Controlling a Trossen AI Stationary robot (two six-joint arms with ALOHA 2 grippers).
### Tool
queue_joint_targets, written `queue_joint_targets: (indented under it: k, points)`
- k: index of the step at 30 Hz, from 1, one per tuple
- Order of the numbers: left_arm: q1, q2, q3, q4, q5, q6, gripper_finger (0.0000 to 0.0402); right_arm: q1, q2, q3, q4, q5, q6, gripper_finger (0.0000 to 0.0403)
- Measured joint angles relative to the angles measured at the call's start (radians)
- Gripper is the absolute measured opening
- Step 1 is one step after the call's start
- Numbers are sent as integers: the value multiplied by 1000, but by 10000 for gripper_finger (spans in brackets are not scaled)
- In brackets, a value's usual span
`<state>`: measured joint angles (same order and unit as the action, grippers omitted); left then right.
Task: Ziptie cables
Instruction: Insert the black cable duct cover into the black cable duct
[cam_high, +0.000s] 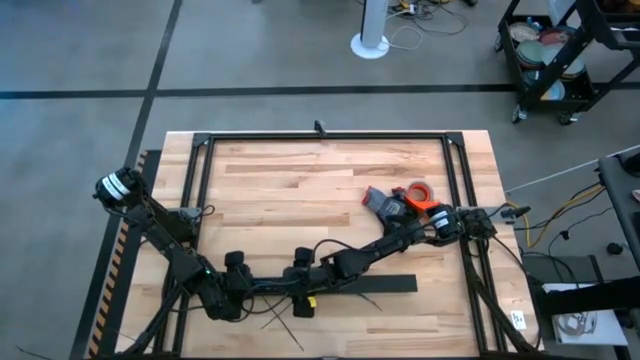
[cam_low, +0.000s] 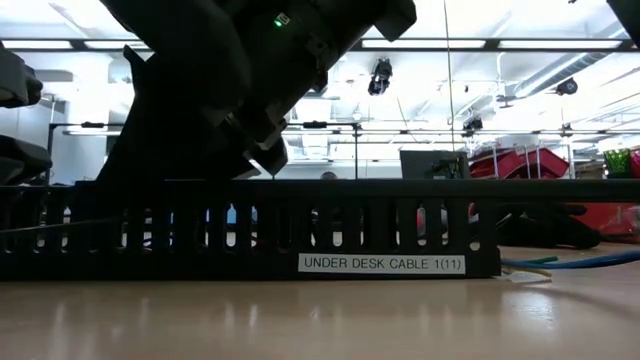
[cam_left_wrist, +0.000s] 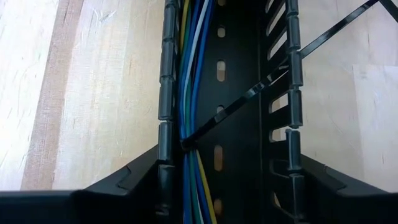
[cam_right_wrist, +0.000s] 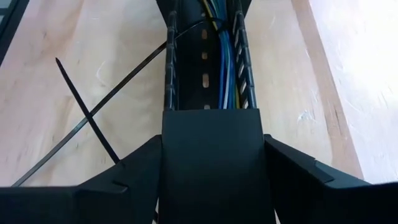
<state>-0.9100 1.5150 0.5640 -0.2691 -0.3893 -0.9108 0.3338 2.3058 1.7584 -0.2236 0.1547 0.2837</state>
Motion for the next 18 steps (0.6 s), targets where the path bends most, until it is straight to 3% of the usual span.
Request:
queue_joint_targets:
  k: [8,18]
  points:
    - [-2,0,0,6,3,-2,233,0,2,0,21,-40,-40,231]
    - [-3,0,0,12,5,1,233,-9,4,-2,51,-54,32,228]
